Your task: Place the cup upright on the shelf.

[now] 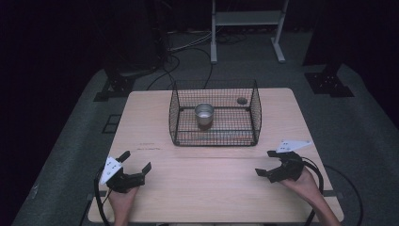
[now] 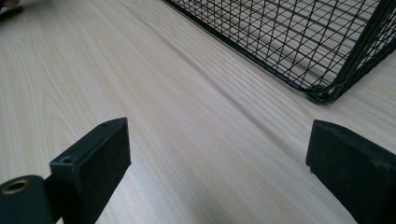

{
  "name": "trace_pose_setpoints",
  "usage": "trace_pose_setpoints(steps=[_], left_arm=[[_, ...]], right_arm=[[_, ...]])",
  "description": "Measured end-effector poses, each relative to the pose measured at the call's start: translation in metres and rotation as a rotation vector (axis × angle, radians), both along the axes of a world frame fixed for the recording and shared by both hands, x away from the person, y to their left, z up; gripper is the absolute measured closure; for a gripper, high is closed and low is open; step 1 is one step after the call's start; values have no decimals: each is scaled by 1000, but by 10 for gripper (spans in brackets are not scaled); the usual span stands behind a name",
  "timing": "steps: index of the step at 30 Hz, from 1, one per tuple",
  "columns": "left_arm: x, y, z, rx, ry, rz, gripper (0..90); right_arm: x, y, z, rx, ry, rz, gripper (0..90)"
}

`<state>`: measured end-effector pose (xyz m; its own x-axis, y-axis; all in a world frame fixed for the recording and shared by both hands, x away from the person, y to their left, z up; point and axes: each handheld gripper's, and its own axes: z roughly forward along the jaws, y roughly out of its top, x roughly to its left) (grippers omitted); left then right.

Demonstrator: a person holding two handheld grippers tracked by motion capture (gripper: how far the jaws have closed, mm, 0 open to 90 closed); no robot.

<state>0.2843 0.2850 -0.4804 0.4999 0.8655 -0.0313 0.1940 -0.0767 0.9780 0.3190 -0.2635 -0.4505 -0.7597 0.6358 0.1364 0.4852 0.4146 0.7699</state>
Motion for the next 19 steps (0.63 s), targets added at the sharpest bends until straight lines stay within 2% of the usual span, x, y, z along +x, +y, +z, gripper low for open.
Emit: trace_pose_setpoints(steps=[5,7,14,19], left_arm=[[0,0,0,-1,-2,0,0],[0,0,0,-2,0,-1,0],[0,0,0,0,1,-1,0],[1,0,0,1,-1,1,0]], right_arm=[[-2,-4,-6,7,3,-7,58],[-3,-7,-10,-9,5,-17,58],[-10,-16,-19,17,20,-50,59],[-13,-21,-16,42,5,-55,59]])
